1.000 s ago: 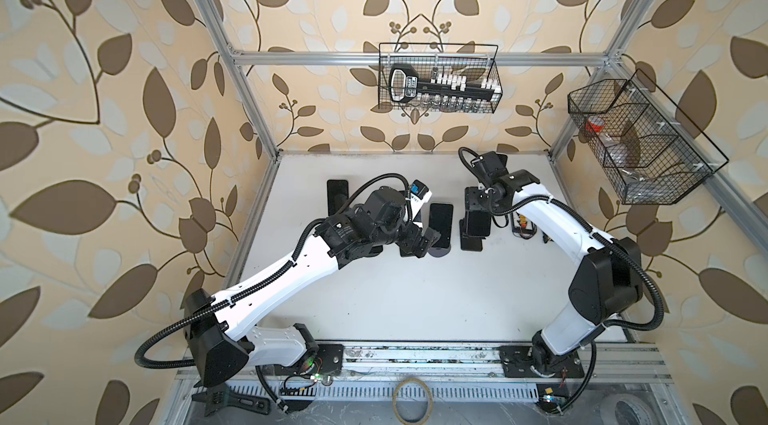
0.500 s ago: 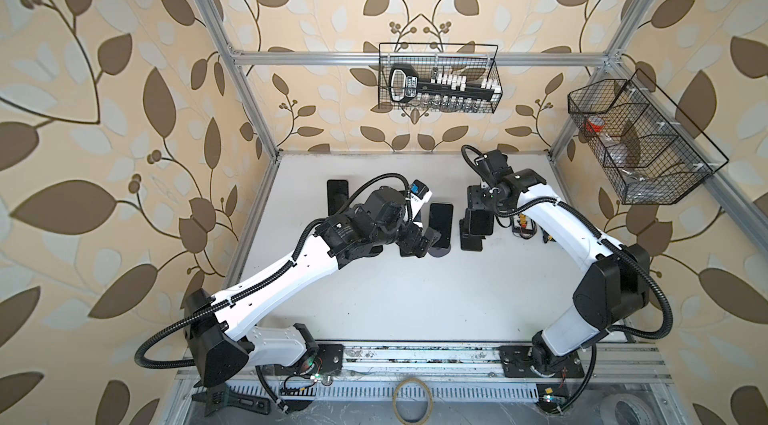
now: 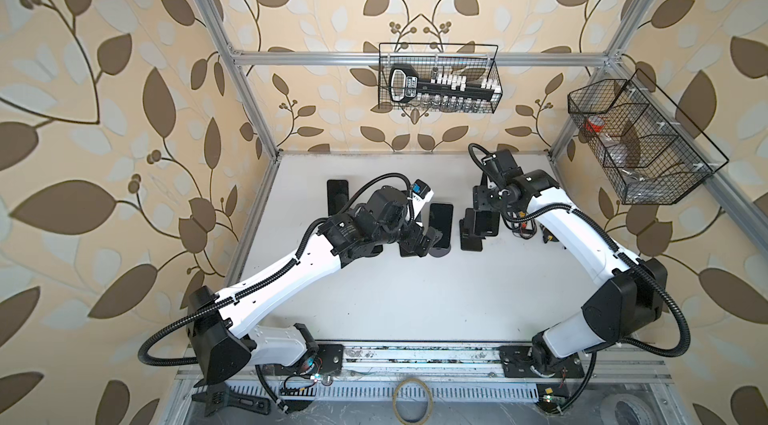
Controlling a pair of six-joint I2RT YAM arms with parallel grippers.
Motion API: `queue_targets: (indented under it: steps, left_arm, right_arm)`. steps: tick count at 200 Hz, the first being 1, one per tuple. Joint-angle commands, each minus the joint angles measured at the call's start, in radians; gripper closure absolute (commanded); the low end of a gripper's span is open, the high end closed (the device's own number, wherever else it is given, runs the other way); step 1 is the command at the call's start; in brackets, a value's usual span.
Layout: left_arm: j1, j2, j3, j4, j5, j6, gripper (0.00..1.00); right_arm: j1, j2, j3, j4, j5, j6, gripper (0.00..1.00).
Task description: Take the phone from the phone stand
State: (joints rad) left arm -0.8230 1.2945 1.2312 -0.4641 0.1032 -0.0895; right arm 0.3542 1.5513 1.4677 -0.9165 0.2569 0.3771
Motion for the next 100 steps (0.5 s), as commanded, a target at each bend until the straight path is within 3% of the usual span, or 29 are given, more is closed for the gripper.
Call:
queue_targets:
  steps: [1,100]
  left_arm:
    - [0.004,0.017,0.048,0.044,0.021,-0.019,0.01]
    - [0.004,0.072,0.085,0.052,0.053,-0.067,0.01]
  right_arm:
    - [0.006,-0.038,0.005,-0.026,-0.017,0.005,0.45]
    - [0.005,-0.094,-0.025,-0.076,-0.069,0.019,0.46]
